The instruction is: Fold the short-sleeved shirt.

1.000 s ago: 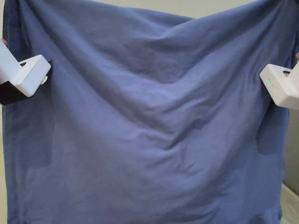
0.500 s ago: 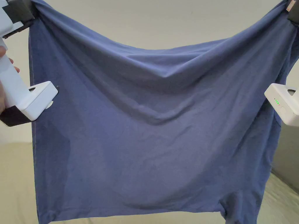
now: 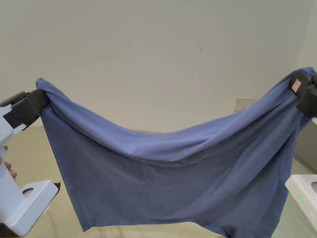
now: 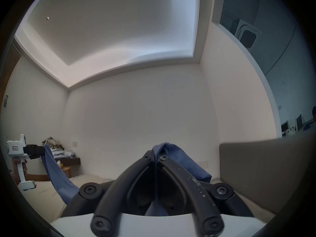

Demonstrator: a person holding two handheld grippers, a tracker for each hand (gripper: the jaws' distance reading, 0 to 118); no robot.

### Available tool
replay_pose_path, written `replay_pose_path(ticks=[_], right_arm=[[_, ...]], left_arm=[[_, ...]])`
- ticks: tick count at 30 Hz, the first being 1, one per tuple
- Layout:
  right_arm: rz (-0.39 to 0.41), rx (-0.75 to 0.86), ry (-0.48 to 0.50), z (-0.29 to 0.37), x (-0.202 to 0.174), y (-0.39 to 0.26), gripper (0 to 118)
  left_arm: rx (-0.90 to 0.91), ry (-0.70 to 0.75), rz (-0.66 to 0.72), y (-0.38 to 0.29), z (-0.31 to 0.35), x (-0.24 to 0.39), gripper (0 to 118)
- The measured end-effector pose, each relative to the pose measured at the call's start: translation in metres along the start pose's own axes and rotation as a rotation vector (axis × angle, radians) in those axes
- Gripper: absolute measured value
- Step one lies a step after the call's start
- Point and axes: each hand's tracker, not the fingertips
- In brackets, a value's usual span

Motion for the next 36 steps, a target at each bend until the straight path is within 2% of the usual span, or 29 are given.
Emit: replay_pose_path(ticks=[7,8,10,13,14,17,19,20,22,25,26,28,29,30,31,32,33,35,36], right_arm=[[-0.027,-0.248,-0.041,0.138,-0.023,-0.083,4],[-0.039,-0.279,-0.051,0.161,-0.027,-0.091,4],[-0.013,-0.373,-0.08,0.204,-0.034,-0.106,4],[-0.017,-0.548,-0.129,0.252,-0.045,-0.131,4],[-0.009,-0.606,-0.131,0.262,-0.048,-0.141,4],[-0.075,-0.861,-0.148,0.282,-0.048,-0.186,4],[-0.069,-1.053,-0.16,0.284,-0.046,-0.222,4],[-0.051,-1.109,-0.149,0.284,-0.046,-0.237,4],[-0.065,-1.232,-0.179,0.286,-0.037,-0.265,4],[-0.083,-1.309,-0.218,0.29,-0.027,-0.286,4],[-0.079,-1.34,-0.221,0.289,-0.025,-0.289,5],[-0.079,-1.328,-0.206,0.287,-0.025,-0.287,17],[-0.06,-1.305,-0.21,0.288,-0.026,-0.278,24],[0.005,-1.267,-0.23,0.286,-0.028,-0.263,24],[0.067,-1.211,-0.257,0.284,-0.03,-0.244,53],[0.101,-1.158,-0.274,0.283,-0.031,-0.226,81],[0.099,-1.047,-0.292,0.285,-0.034,-0.2,100],[0.075,-0.879,-0.313,0.28,-0.036,-0.159,113],[0.037,-0.804,-0.307,0.276,-0.037,-0.143,118]], left_arm=[[-0.195,0.096,0.079,-0.07,0.127,-0.027,0],[-0.222,0.107,0.08,-0.075,0.149,-0.028,0],[-0.295,0.138,0.077,-0.084,0.193,-0.031,0],[-0.456,0.204,0.008,-0.105,0.246,-0.034,0],[-0.507,0.234,-0.006,-0.113,0.259,-0.034,0],[-0.702,0.29,-0.001,-0.147,0.286,-0.048,0],[-0.807,0.347,0.009,-0.17,0.293,-0.057,0],[-0.835,0.351,0.0,-0.177,0.294,-0.064,0],[-0.912,0.427,-0.006,-0.193,0.292,-0.074,0],[-1.012,0.478,-0.054,-0.208,0.288,-0.086,1],[-1.033,0.492,-0.072,-0.211,0.286,-0.089,5],[-1.095,0.506,-0.108,-0.217,0.282,-0.091,39],[-1.102,0.517,-0.121,-0.217,0.28,-0.089,50],[-1.083,0.506,-0.119,-0.209,0.279,-0.083,50],[-1.028,0.484,-0.132,-0.196,0.28,-0.073,82],[-0.961,0.46,-0.145,-0.183,0.281,-0.064,105],[-0.873,0.419,-0.17,-0.164,0.28,-0.049,118],[-0.708,0.371,-0.2,-0.133,0.276,-0.02,118],[-0.639,0.353,-0.207,-0.122,0.271,-0.007,118]])
